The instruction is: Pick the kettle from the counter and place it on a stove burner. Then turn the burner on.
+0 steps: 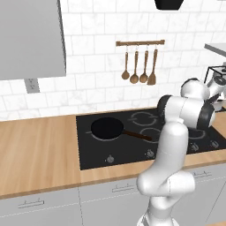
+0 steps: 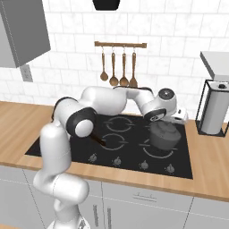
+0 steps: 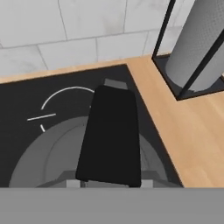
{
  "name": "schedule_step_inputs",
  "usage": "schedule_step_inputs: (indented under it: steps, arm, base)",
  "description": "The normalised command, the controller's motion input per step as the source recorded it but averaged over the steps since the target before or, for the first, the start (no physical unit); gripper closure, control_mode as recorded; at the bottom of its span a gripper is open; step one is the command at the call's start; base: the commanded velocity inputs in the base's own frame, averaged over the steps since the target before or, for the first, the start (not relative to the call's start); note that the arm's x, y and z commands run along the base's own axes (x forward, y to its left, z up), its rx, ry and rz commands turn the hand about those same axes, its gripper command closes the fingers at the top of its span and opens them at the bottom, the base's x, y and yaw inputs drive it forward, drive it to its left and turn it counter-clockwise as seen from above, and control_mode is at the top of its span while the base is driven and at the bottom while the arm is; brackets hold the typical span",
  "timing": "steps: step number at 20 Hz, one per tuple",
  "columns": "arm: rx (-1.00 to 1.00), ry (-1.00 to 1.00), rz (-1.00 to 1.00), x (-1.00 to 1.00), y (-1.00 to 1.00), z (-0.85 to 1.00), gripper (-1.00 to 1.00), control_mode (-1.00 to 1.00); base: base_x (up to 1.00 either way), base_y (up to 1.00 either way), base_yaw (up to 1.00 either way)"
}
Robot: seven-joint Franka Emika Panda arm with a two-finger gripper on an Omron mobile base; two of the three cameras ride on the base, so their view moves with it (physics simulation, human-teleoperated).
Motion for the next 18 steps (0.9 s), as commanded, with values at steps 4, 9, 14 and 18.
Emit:
schedule_step_inputs:
  steps: [4, 9, 14, 18]
  arm:
    - [0.0, 0.0, -0.24, -0.12, 0.5, -0.5, -1.0, -1.0]
    - [0.0, -0.01, -0.23, -0.22, 0.09, -0.48, -1.0, -1.0]
    - [0.0, 0.0, -0.16, -0.51, 0.0, -0.17, -1.0, -1.0]
    - [0.0, 0.0, -0.01, -0.64, 0.28, 0.0, -1.0, -1.0]
  base:
    - [0.0, 0.0, 0.0]
    - [0.0, 0.0, 0.0]
    - [0.0, 0.0, 0.0]
    - [0.0, 0.0, 0.0]
